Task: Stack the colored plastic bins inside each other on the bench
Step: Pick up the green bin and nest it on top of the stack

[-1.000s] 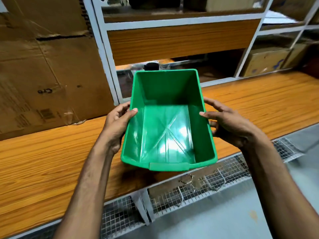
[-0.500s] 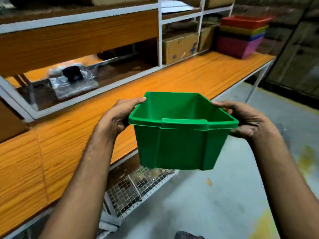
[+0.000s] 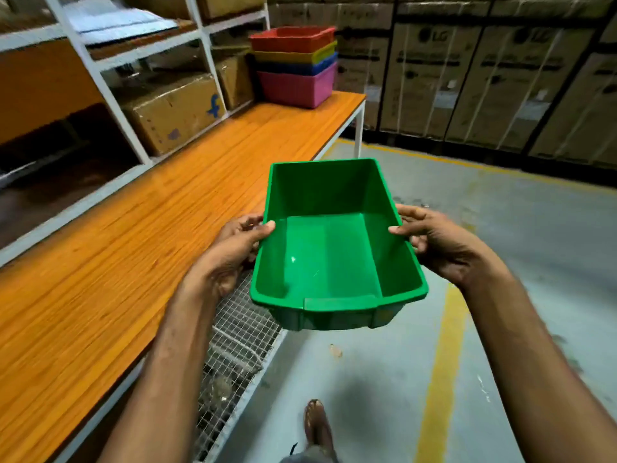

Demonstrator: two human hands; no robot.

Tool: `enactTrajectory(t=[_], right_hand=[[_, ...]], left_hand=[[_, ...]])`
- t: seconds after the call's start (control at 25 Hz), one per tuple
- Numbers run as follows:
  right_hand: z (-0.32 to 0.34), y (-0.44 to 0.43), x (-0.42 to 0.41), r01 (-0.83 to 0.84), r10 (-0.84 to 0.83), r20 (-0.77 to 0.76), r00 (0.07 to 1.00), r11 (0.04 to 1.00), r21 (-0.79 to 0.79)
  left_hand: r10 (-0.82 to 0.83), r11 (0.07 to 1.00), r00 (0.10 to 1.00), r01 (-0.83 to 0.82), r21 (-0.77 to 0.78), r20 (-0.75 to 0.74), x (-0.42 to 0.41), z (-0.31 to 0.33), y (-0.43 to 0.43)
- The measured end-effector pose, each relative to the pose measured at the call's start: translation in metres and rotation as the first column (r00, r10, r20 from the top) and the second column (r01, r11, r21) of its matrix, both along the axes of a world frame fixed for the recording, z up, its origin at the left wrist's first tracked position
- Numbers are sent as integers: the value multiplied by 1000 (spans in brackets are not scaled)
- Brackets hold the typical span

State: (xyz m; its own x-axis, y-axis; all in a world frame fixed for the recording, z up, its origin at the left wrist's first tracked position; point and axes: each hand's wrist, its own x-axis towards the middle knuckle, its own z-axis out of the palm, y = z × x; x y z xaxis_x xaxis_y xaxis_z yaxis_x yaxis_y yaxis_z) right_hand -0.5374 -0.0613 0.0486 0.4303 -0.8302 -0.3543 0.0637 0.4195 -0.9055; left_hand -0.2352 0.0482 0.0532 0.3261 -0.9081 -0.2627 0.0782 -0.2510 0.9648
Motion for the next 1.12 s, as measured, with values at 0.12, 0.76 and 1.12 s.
enactTrajectory(t=[0.12, 0.76, 1.12], right_hand=[[-15, -39, -23, 71, -82, -68, 994, 986, -151], [-16, -339, -85, 277, -370, -130, 920, 849, -449], [23, -624, -138, 147, -137, 71, 988, 975, -167]], left_hand=[[-90, 989, 995, 95, -110, 44, -16, -25, -63], [-169, 958, 984, 177, -227, 52, -80, -46, -430], [8, 974, 999, -16, -227, -38, -141, 25, -645]])
